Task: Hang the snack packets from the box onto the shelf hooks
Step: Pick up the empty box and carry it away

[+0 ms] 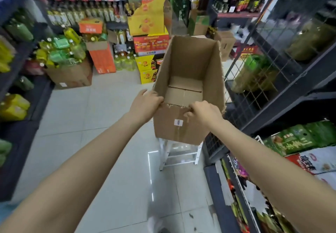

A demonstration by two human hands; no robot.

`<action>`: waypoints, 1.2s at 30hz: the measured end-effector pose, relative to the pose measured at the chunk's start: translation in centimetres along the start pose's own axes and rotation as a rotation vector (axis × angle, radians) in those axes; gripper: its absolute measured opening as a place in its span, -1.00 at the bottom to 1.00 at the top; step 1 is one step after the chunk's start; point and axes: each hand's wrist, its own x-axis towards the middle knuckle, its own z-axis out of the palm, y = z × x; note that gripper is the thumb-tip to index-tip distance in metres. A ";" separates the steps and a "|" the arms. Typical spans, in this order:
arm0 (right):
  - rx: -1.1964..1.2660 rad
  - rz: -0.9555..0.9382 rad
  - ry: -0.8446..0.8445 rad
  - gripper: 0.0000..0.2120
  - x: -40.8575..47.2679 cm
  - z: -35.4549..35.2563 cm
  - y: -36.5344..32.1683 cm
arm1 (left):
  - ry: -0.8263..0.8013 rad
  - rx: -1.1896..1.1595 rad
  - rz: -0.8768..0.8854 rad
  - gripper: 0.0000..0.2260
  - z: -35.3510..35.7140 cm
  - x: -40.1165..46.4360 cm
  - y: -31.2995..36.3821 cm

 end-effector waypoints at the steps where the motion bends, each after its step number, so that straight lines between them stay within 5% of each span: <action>1: -0.008 -0.029 -0.023 -0.81 0.8 -0.2 -0.9 | 0.012 -0.004 -0.039 -0.88 0.2 0.2 -1.5; 5: 0.059 -0.133 -0.041 -0.79 4.3 -0.5 -5.3 | 0.122 -0.166 -0.244 -0.83 0.9 0.6 -5.7; 11: 0.264 -0.080 -0.008 -0.79 11.2 -1.5 -10.8 | 0.095 -0.747 -0.438 -0.30 1.1 1.6 -8.7; 19: 0.526 -0.095 0.024 -0.83 24.0 -6.1 -15.2 | 0.083 -1.204 -0.573 -0.40 0.1 8.5 -16.7; 25: 0.873 -0.180 -0.036 -0.81 33.4 -7.4 -18.8 | 0.198 -1.126 -0.625 -0.42 -0.8 14.4 -24.4; 36: 0.906 -0.181 -0.163 -0.77 53.5 -6.6 -29.8 | 0.032 -1.111 -0.820 -0.57 2.2 26.7 -45.5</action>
